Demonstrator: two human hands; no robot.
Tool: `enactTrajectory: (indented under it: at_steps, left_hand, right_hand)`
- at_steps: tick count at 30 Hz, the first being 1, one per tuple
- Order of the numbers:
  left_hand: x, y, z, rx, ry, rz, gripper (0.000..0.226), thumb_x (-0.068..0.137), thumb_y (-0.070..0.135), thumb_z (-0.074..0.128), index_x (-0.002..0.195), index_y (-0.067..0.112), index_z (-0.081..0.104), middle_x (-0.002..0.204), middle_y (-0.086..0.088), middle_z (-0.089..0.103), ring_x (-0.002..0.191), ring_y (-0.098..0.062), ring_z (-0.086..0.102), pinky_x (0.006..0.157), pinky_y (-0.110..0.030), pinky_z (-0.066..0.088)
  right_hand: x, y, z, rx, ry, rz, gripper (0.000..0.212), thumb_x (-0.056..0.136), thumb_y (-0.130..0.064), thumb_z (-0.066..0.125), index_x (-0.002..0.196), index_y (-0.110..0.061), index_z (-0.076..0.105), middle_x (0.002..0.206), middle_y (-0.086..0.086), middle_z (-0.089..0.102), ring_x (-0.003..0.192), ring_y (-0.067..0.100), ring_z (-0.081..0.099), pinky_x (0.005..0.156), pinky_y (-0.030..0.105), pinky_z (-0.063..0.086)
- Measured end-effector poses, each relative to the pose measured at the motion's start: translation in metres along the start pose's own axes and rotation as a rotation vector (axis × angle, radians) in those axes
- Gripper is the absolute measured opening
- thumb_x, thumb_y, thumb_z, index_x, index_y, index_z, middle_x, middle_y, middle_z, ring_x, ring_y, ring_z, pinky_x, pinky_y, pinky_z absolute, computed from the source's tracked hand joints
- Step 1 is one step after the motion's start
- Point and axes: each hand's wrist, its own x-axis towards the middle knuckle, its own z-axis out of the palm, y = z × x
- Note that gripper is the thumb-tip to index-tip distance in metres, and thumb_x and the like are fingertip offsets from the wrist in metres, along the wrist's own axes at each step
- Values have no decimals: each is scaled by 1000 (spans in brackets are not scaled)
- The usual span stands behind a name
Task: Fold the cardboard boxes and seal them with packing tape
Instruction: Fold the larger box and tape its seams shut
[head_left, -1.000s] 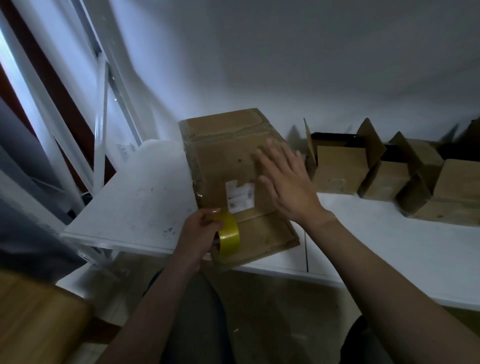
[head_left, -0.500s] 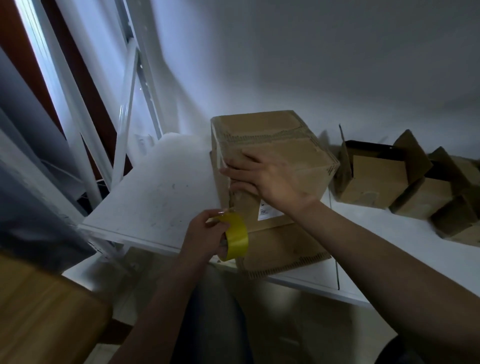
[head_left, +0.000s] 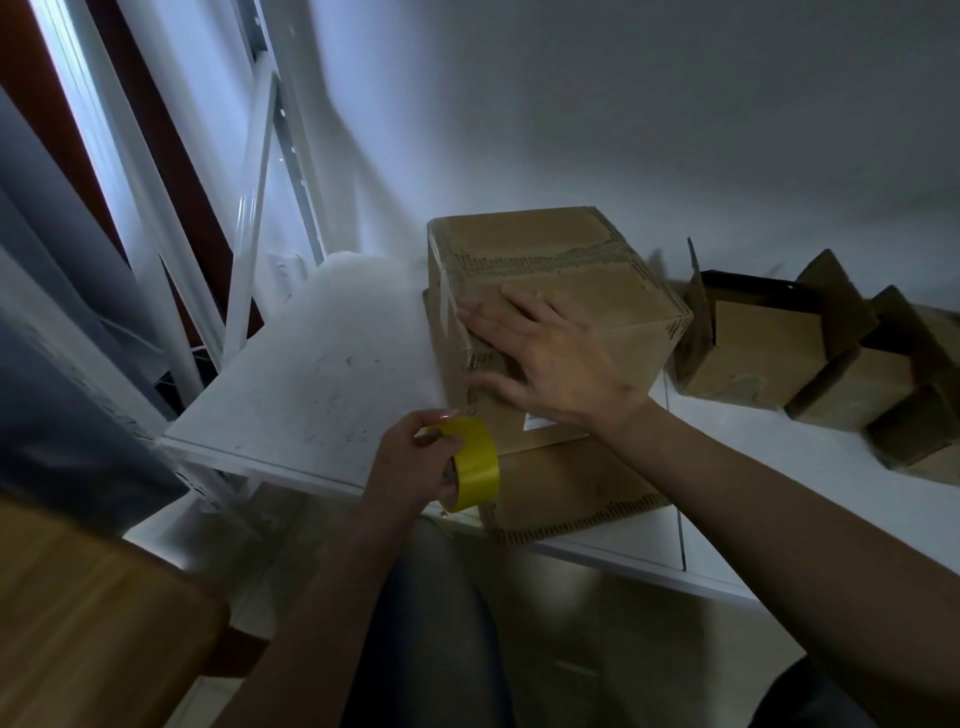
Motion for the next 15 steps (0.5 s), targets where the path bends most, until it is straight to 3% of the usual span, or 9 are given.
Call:
enactTrajectory:
  at_steps: [2, 4, 7, 10, 12, 15]
  left_hand:
    - [2, -2, -1, -1, 0, -9, 27, 93, 11, 67, 116, 25, 67, 125, -11, 58, 110, -36, 62, 86, -56, 59]
    - [1, -2, -1, -20, -6, -18, 27, 93, 10, 66, 115, 24, 66, 124, -12, 58, 109, -35, 62, 85, -53, 60]
    - [-2, 1, -2, -9, -14, -6, 25, 93, 9, 65, 107, 29, 66, 123, -10, 59, 110, -33, 62, 86, -53, 60]
    - [-7, 4, -3, -8, -29, 2, 23, 92, 11, 67, 101, 33, 66, 120, -8, 60, 108, -32, 62, 87, -52, 60]
    - [-9, 6, -3, -18, -42, 3, 24, 91, 11, 69, 105, 30, 66, 119, -8, 62, 103, -31, 65, 78, -46, 62]
    - [-12, 8, 1, -4, -80, 13, 30, 91, 13, 71, 118, 24, 64, 127, -12, 59, 108, -36, 64, 76, -43, 62]
  right_hand:
    - [1, -15, 2, 68, 81, 139, 60, 100, -66, 29, 148, -36, 51, 151, -14, 50, 143, 28, 43, 114, 47, 33]
    - [1, -31, 8, 72, 185, 240, 50, 101, -57, 38, 139, -34, 61, 144, -12, 59, 138, 32, 48, 112, 52, 36]
    - [3, -39, 16, 62, 193, 306, 47, 97, -51, 47, 136, -33, 64, 142, -13, 60, 138, 35, 49, 111, 56, 35]
    - [2, -35, 17, 40, 133, 259, 57, 93, -58, 45, 143, -32, 57, 147, -11, 56, 139, 36, 47, 111, 56, 35]
    - [-2, -25, 13, 65, 65, 198, 68, 91, -64, 43, 150, -31, 48, 154, -10, 49, 143, 34, 42, 114, 52, 33]
    - [-11, -8, 13, 207, 102, 97, 57, 97, -52, 51, 147, -26, 52, 154, -6, 48, 144, 34, 41, 117, 50, 30]
